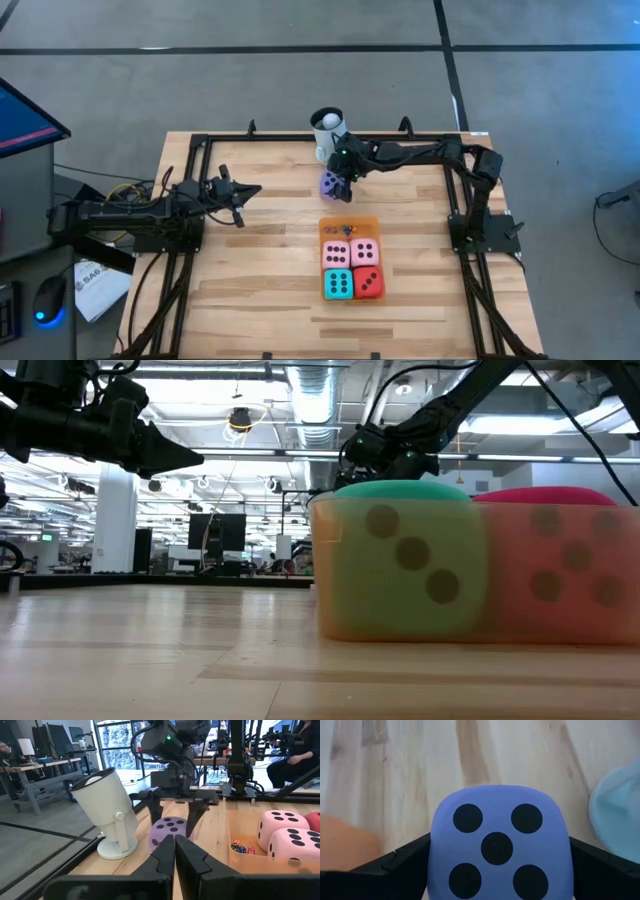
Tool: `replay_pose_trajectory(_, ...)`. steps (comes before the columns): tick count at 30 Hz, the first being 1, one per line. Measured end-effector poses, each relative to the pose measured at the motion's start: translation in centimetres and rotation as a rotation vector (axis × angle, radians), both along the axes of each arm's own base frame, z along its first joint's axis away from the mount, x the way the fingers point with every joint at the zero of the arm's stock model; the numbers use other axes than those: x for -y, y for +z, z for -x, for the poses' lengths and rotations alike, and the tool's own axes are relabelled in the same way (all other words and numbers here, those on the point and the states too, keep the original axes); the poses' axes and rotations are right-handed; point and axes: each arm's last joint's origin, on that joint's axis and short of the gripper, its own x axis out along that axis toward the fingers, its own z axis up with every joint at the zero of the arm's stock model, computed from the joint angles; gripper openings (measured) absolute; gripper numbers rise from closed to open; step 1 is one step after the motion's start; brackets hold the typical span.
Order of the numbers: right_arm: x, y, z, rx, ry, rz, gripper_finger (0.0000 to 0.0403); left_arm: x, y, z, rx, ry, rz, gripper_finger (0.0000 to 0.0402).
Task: Pick & Place Dice
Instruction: Put the large purple dice into the orange bin
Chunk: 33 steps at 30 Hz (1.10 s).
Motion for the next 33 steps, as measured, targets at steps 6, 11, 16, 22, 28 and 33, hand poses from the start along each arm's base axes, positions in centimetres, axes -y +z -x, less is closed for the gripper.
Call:
replay_pose_trajectory(6,-0.6,2.2,1.2,-0.014,0.009,-0.001,0.0369,0.0,0.0,0.0,0.0,0.0,0.0,0.0001)
replay_pose_trajectory(11,-1.2,5.2,2.3,0.031,0.014,0.023,0.0369,0.0,0.0,0.0,0.0,0.0,0.0,0.0001)
replay_pose_trajectory(16,-2.3,8.9,4.0,0.102,0.024,0.055,0.0369,0.0,0.0,0.0,0.0,0.0,0.0,0.0001)
replay_pose_trajectory(22,-4.3,12.9,6.6,0.162,0.049,0.079,0.0369,0.0,0.0,0.0,0.001,0.0,0.0,0.0001)
replay_pose_trajectory(28,-6.6,15.2,8.6,0.186,0.094,0.081,0.0369,0.0,0.0,0.0,0.001,0.0,0.0,0.0001)
replay_pose_trajectory(33,-8.3,15.5,8.7,0.183,0.131,0.054,0.037,0.0,0.0,0.0,0.001,0.0,0.002,0.0001)
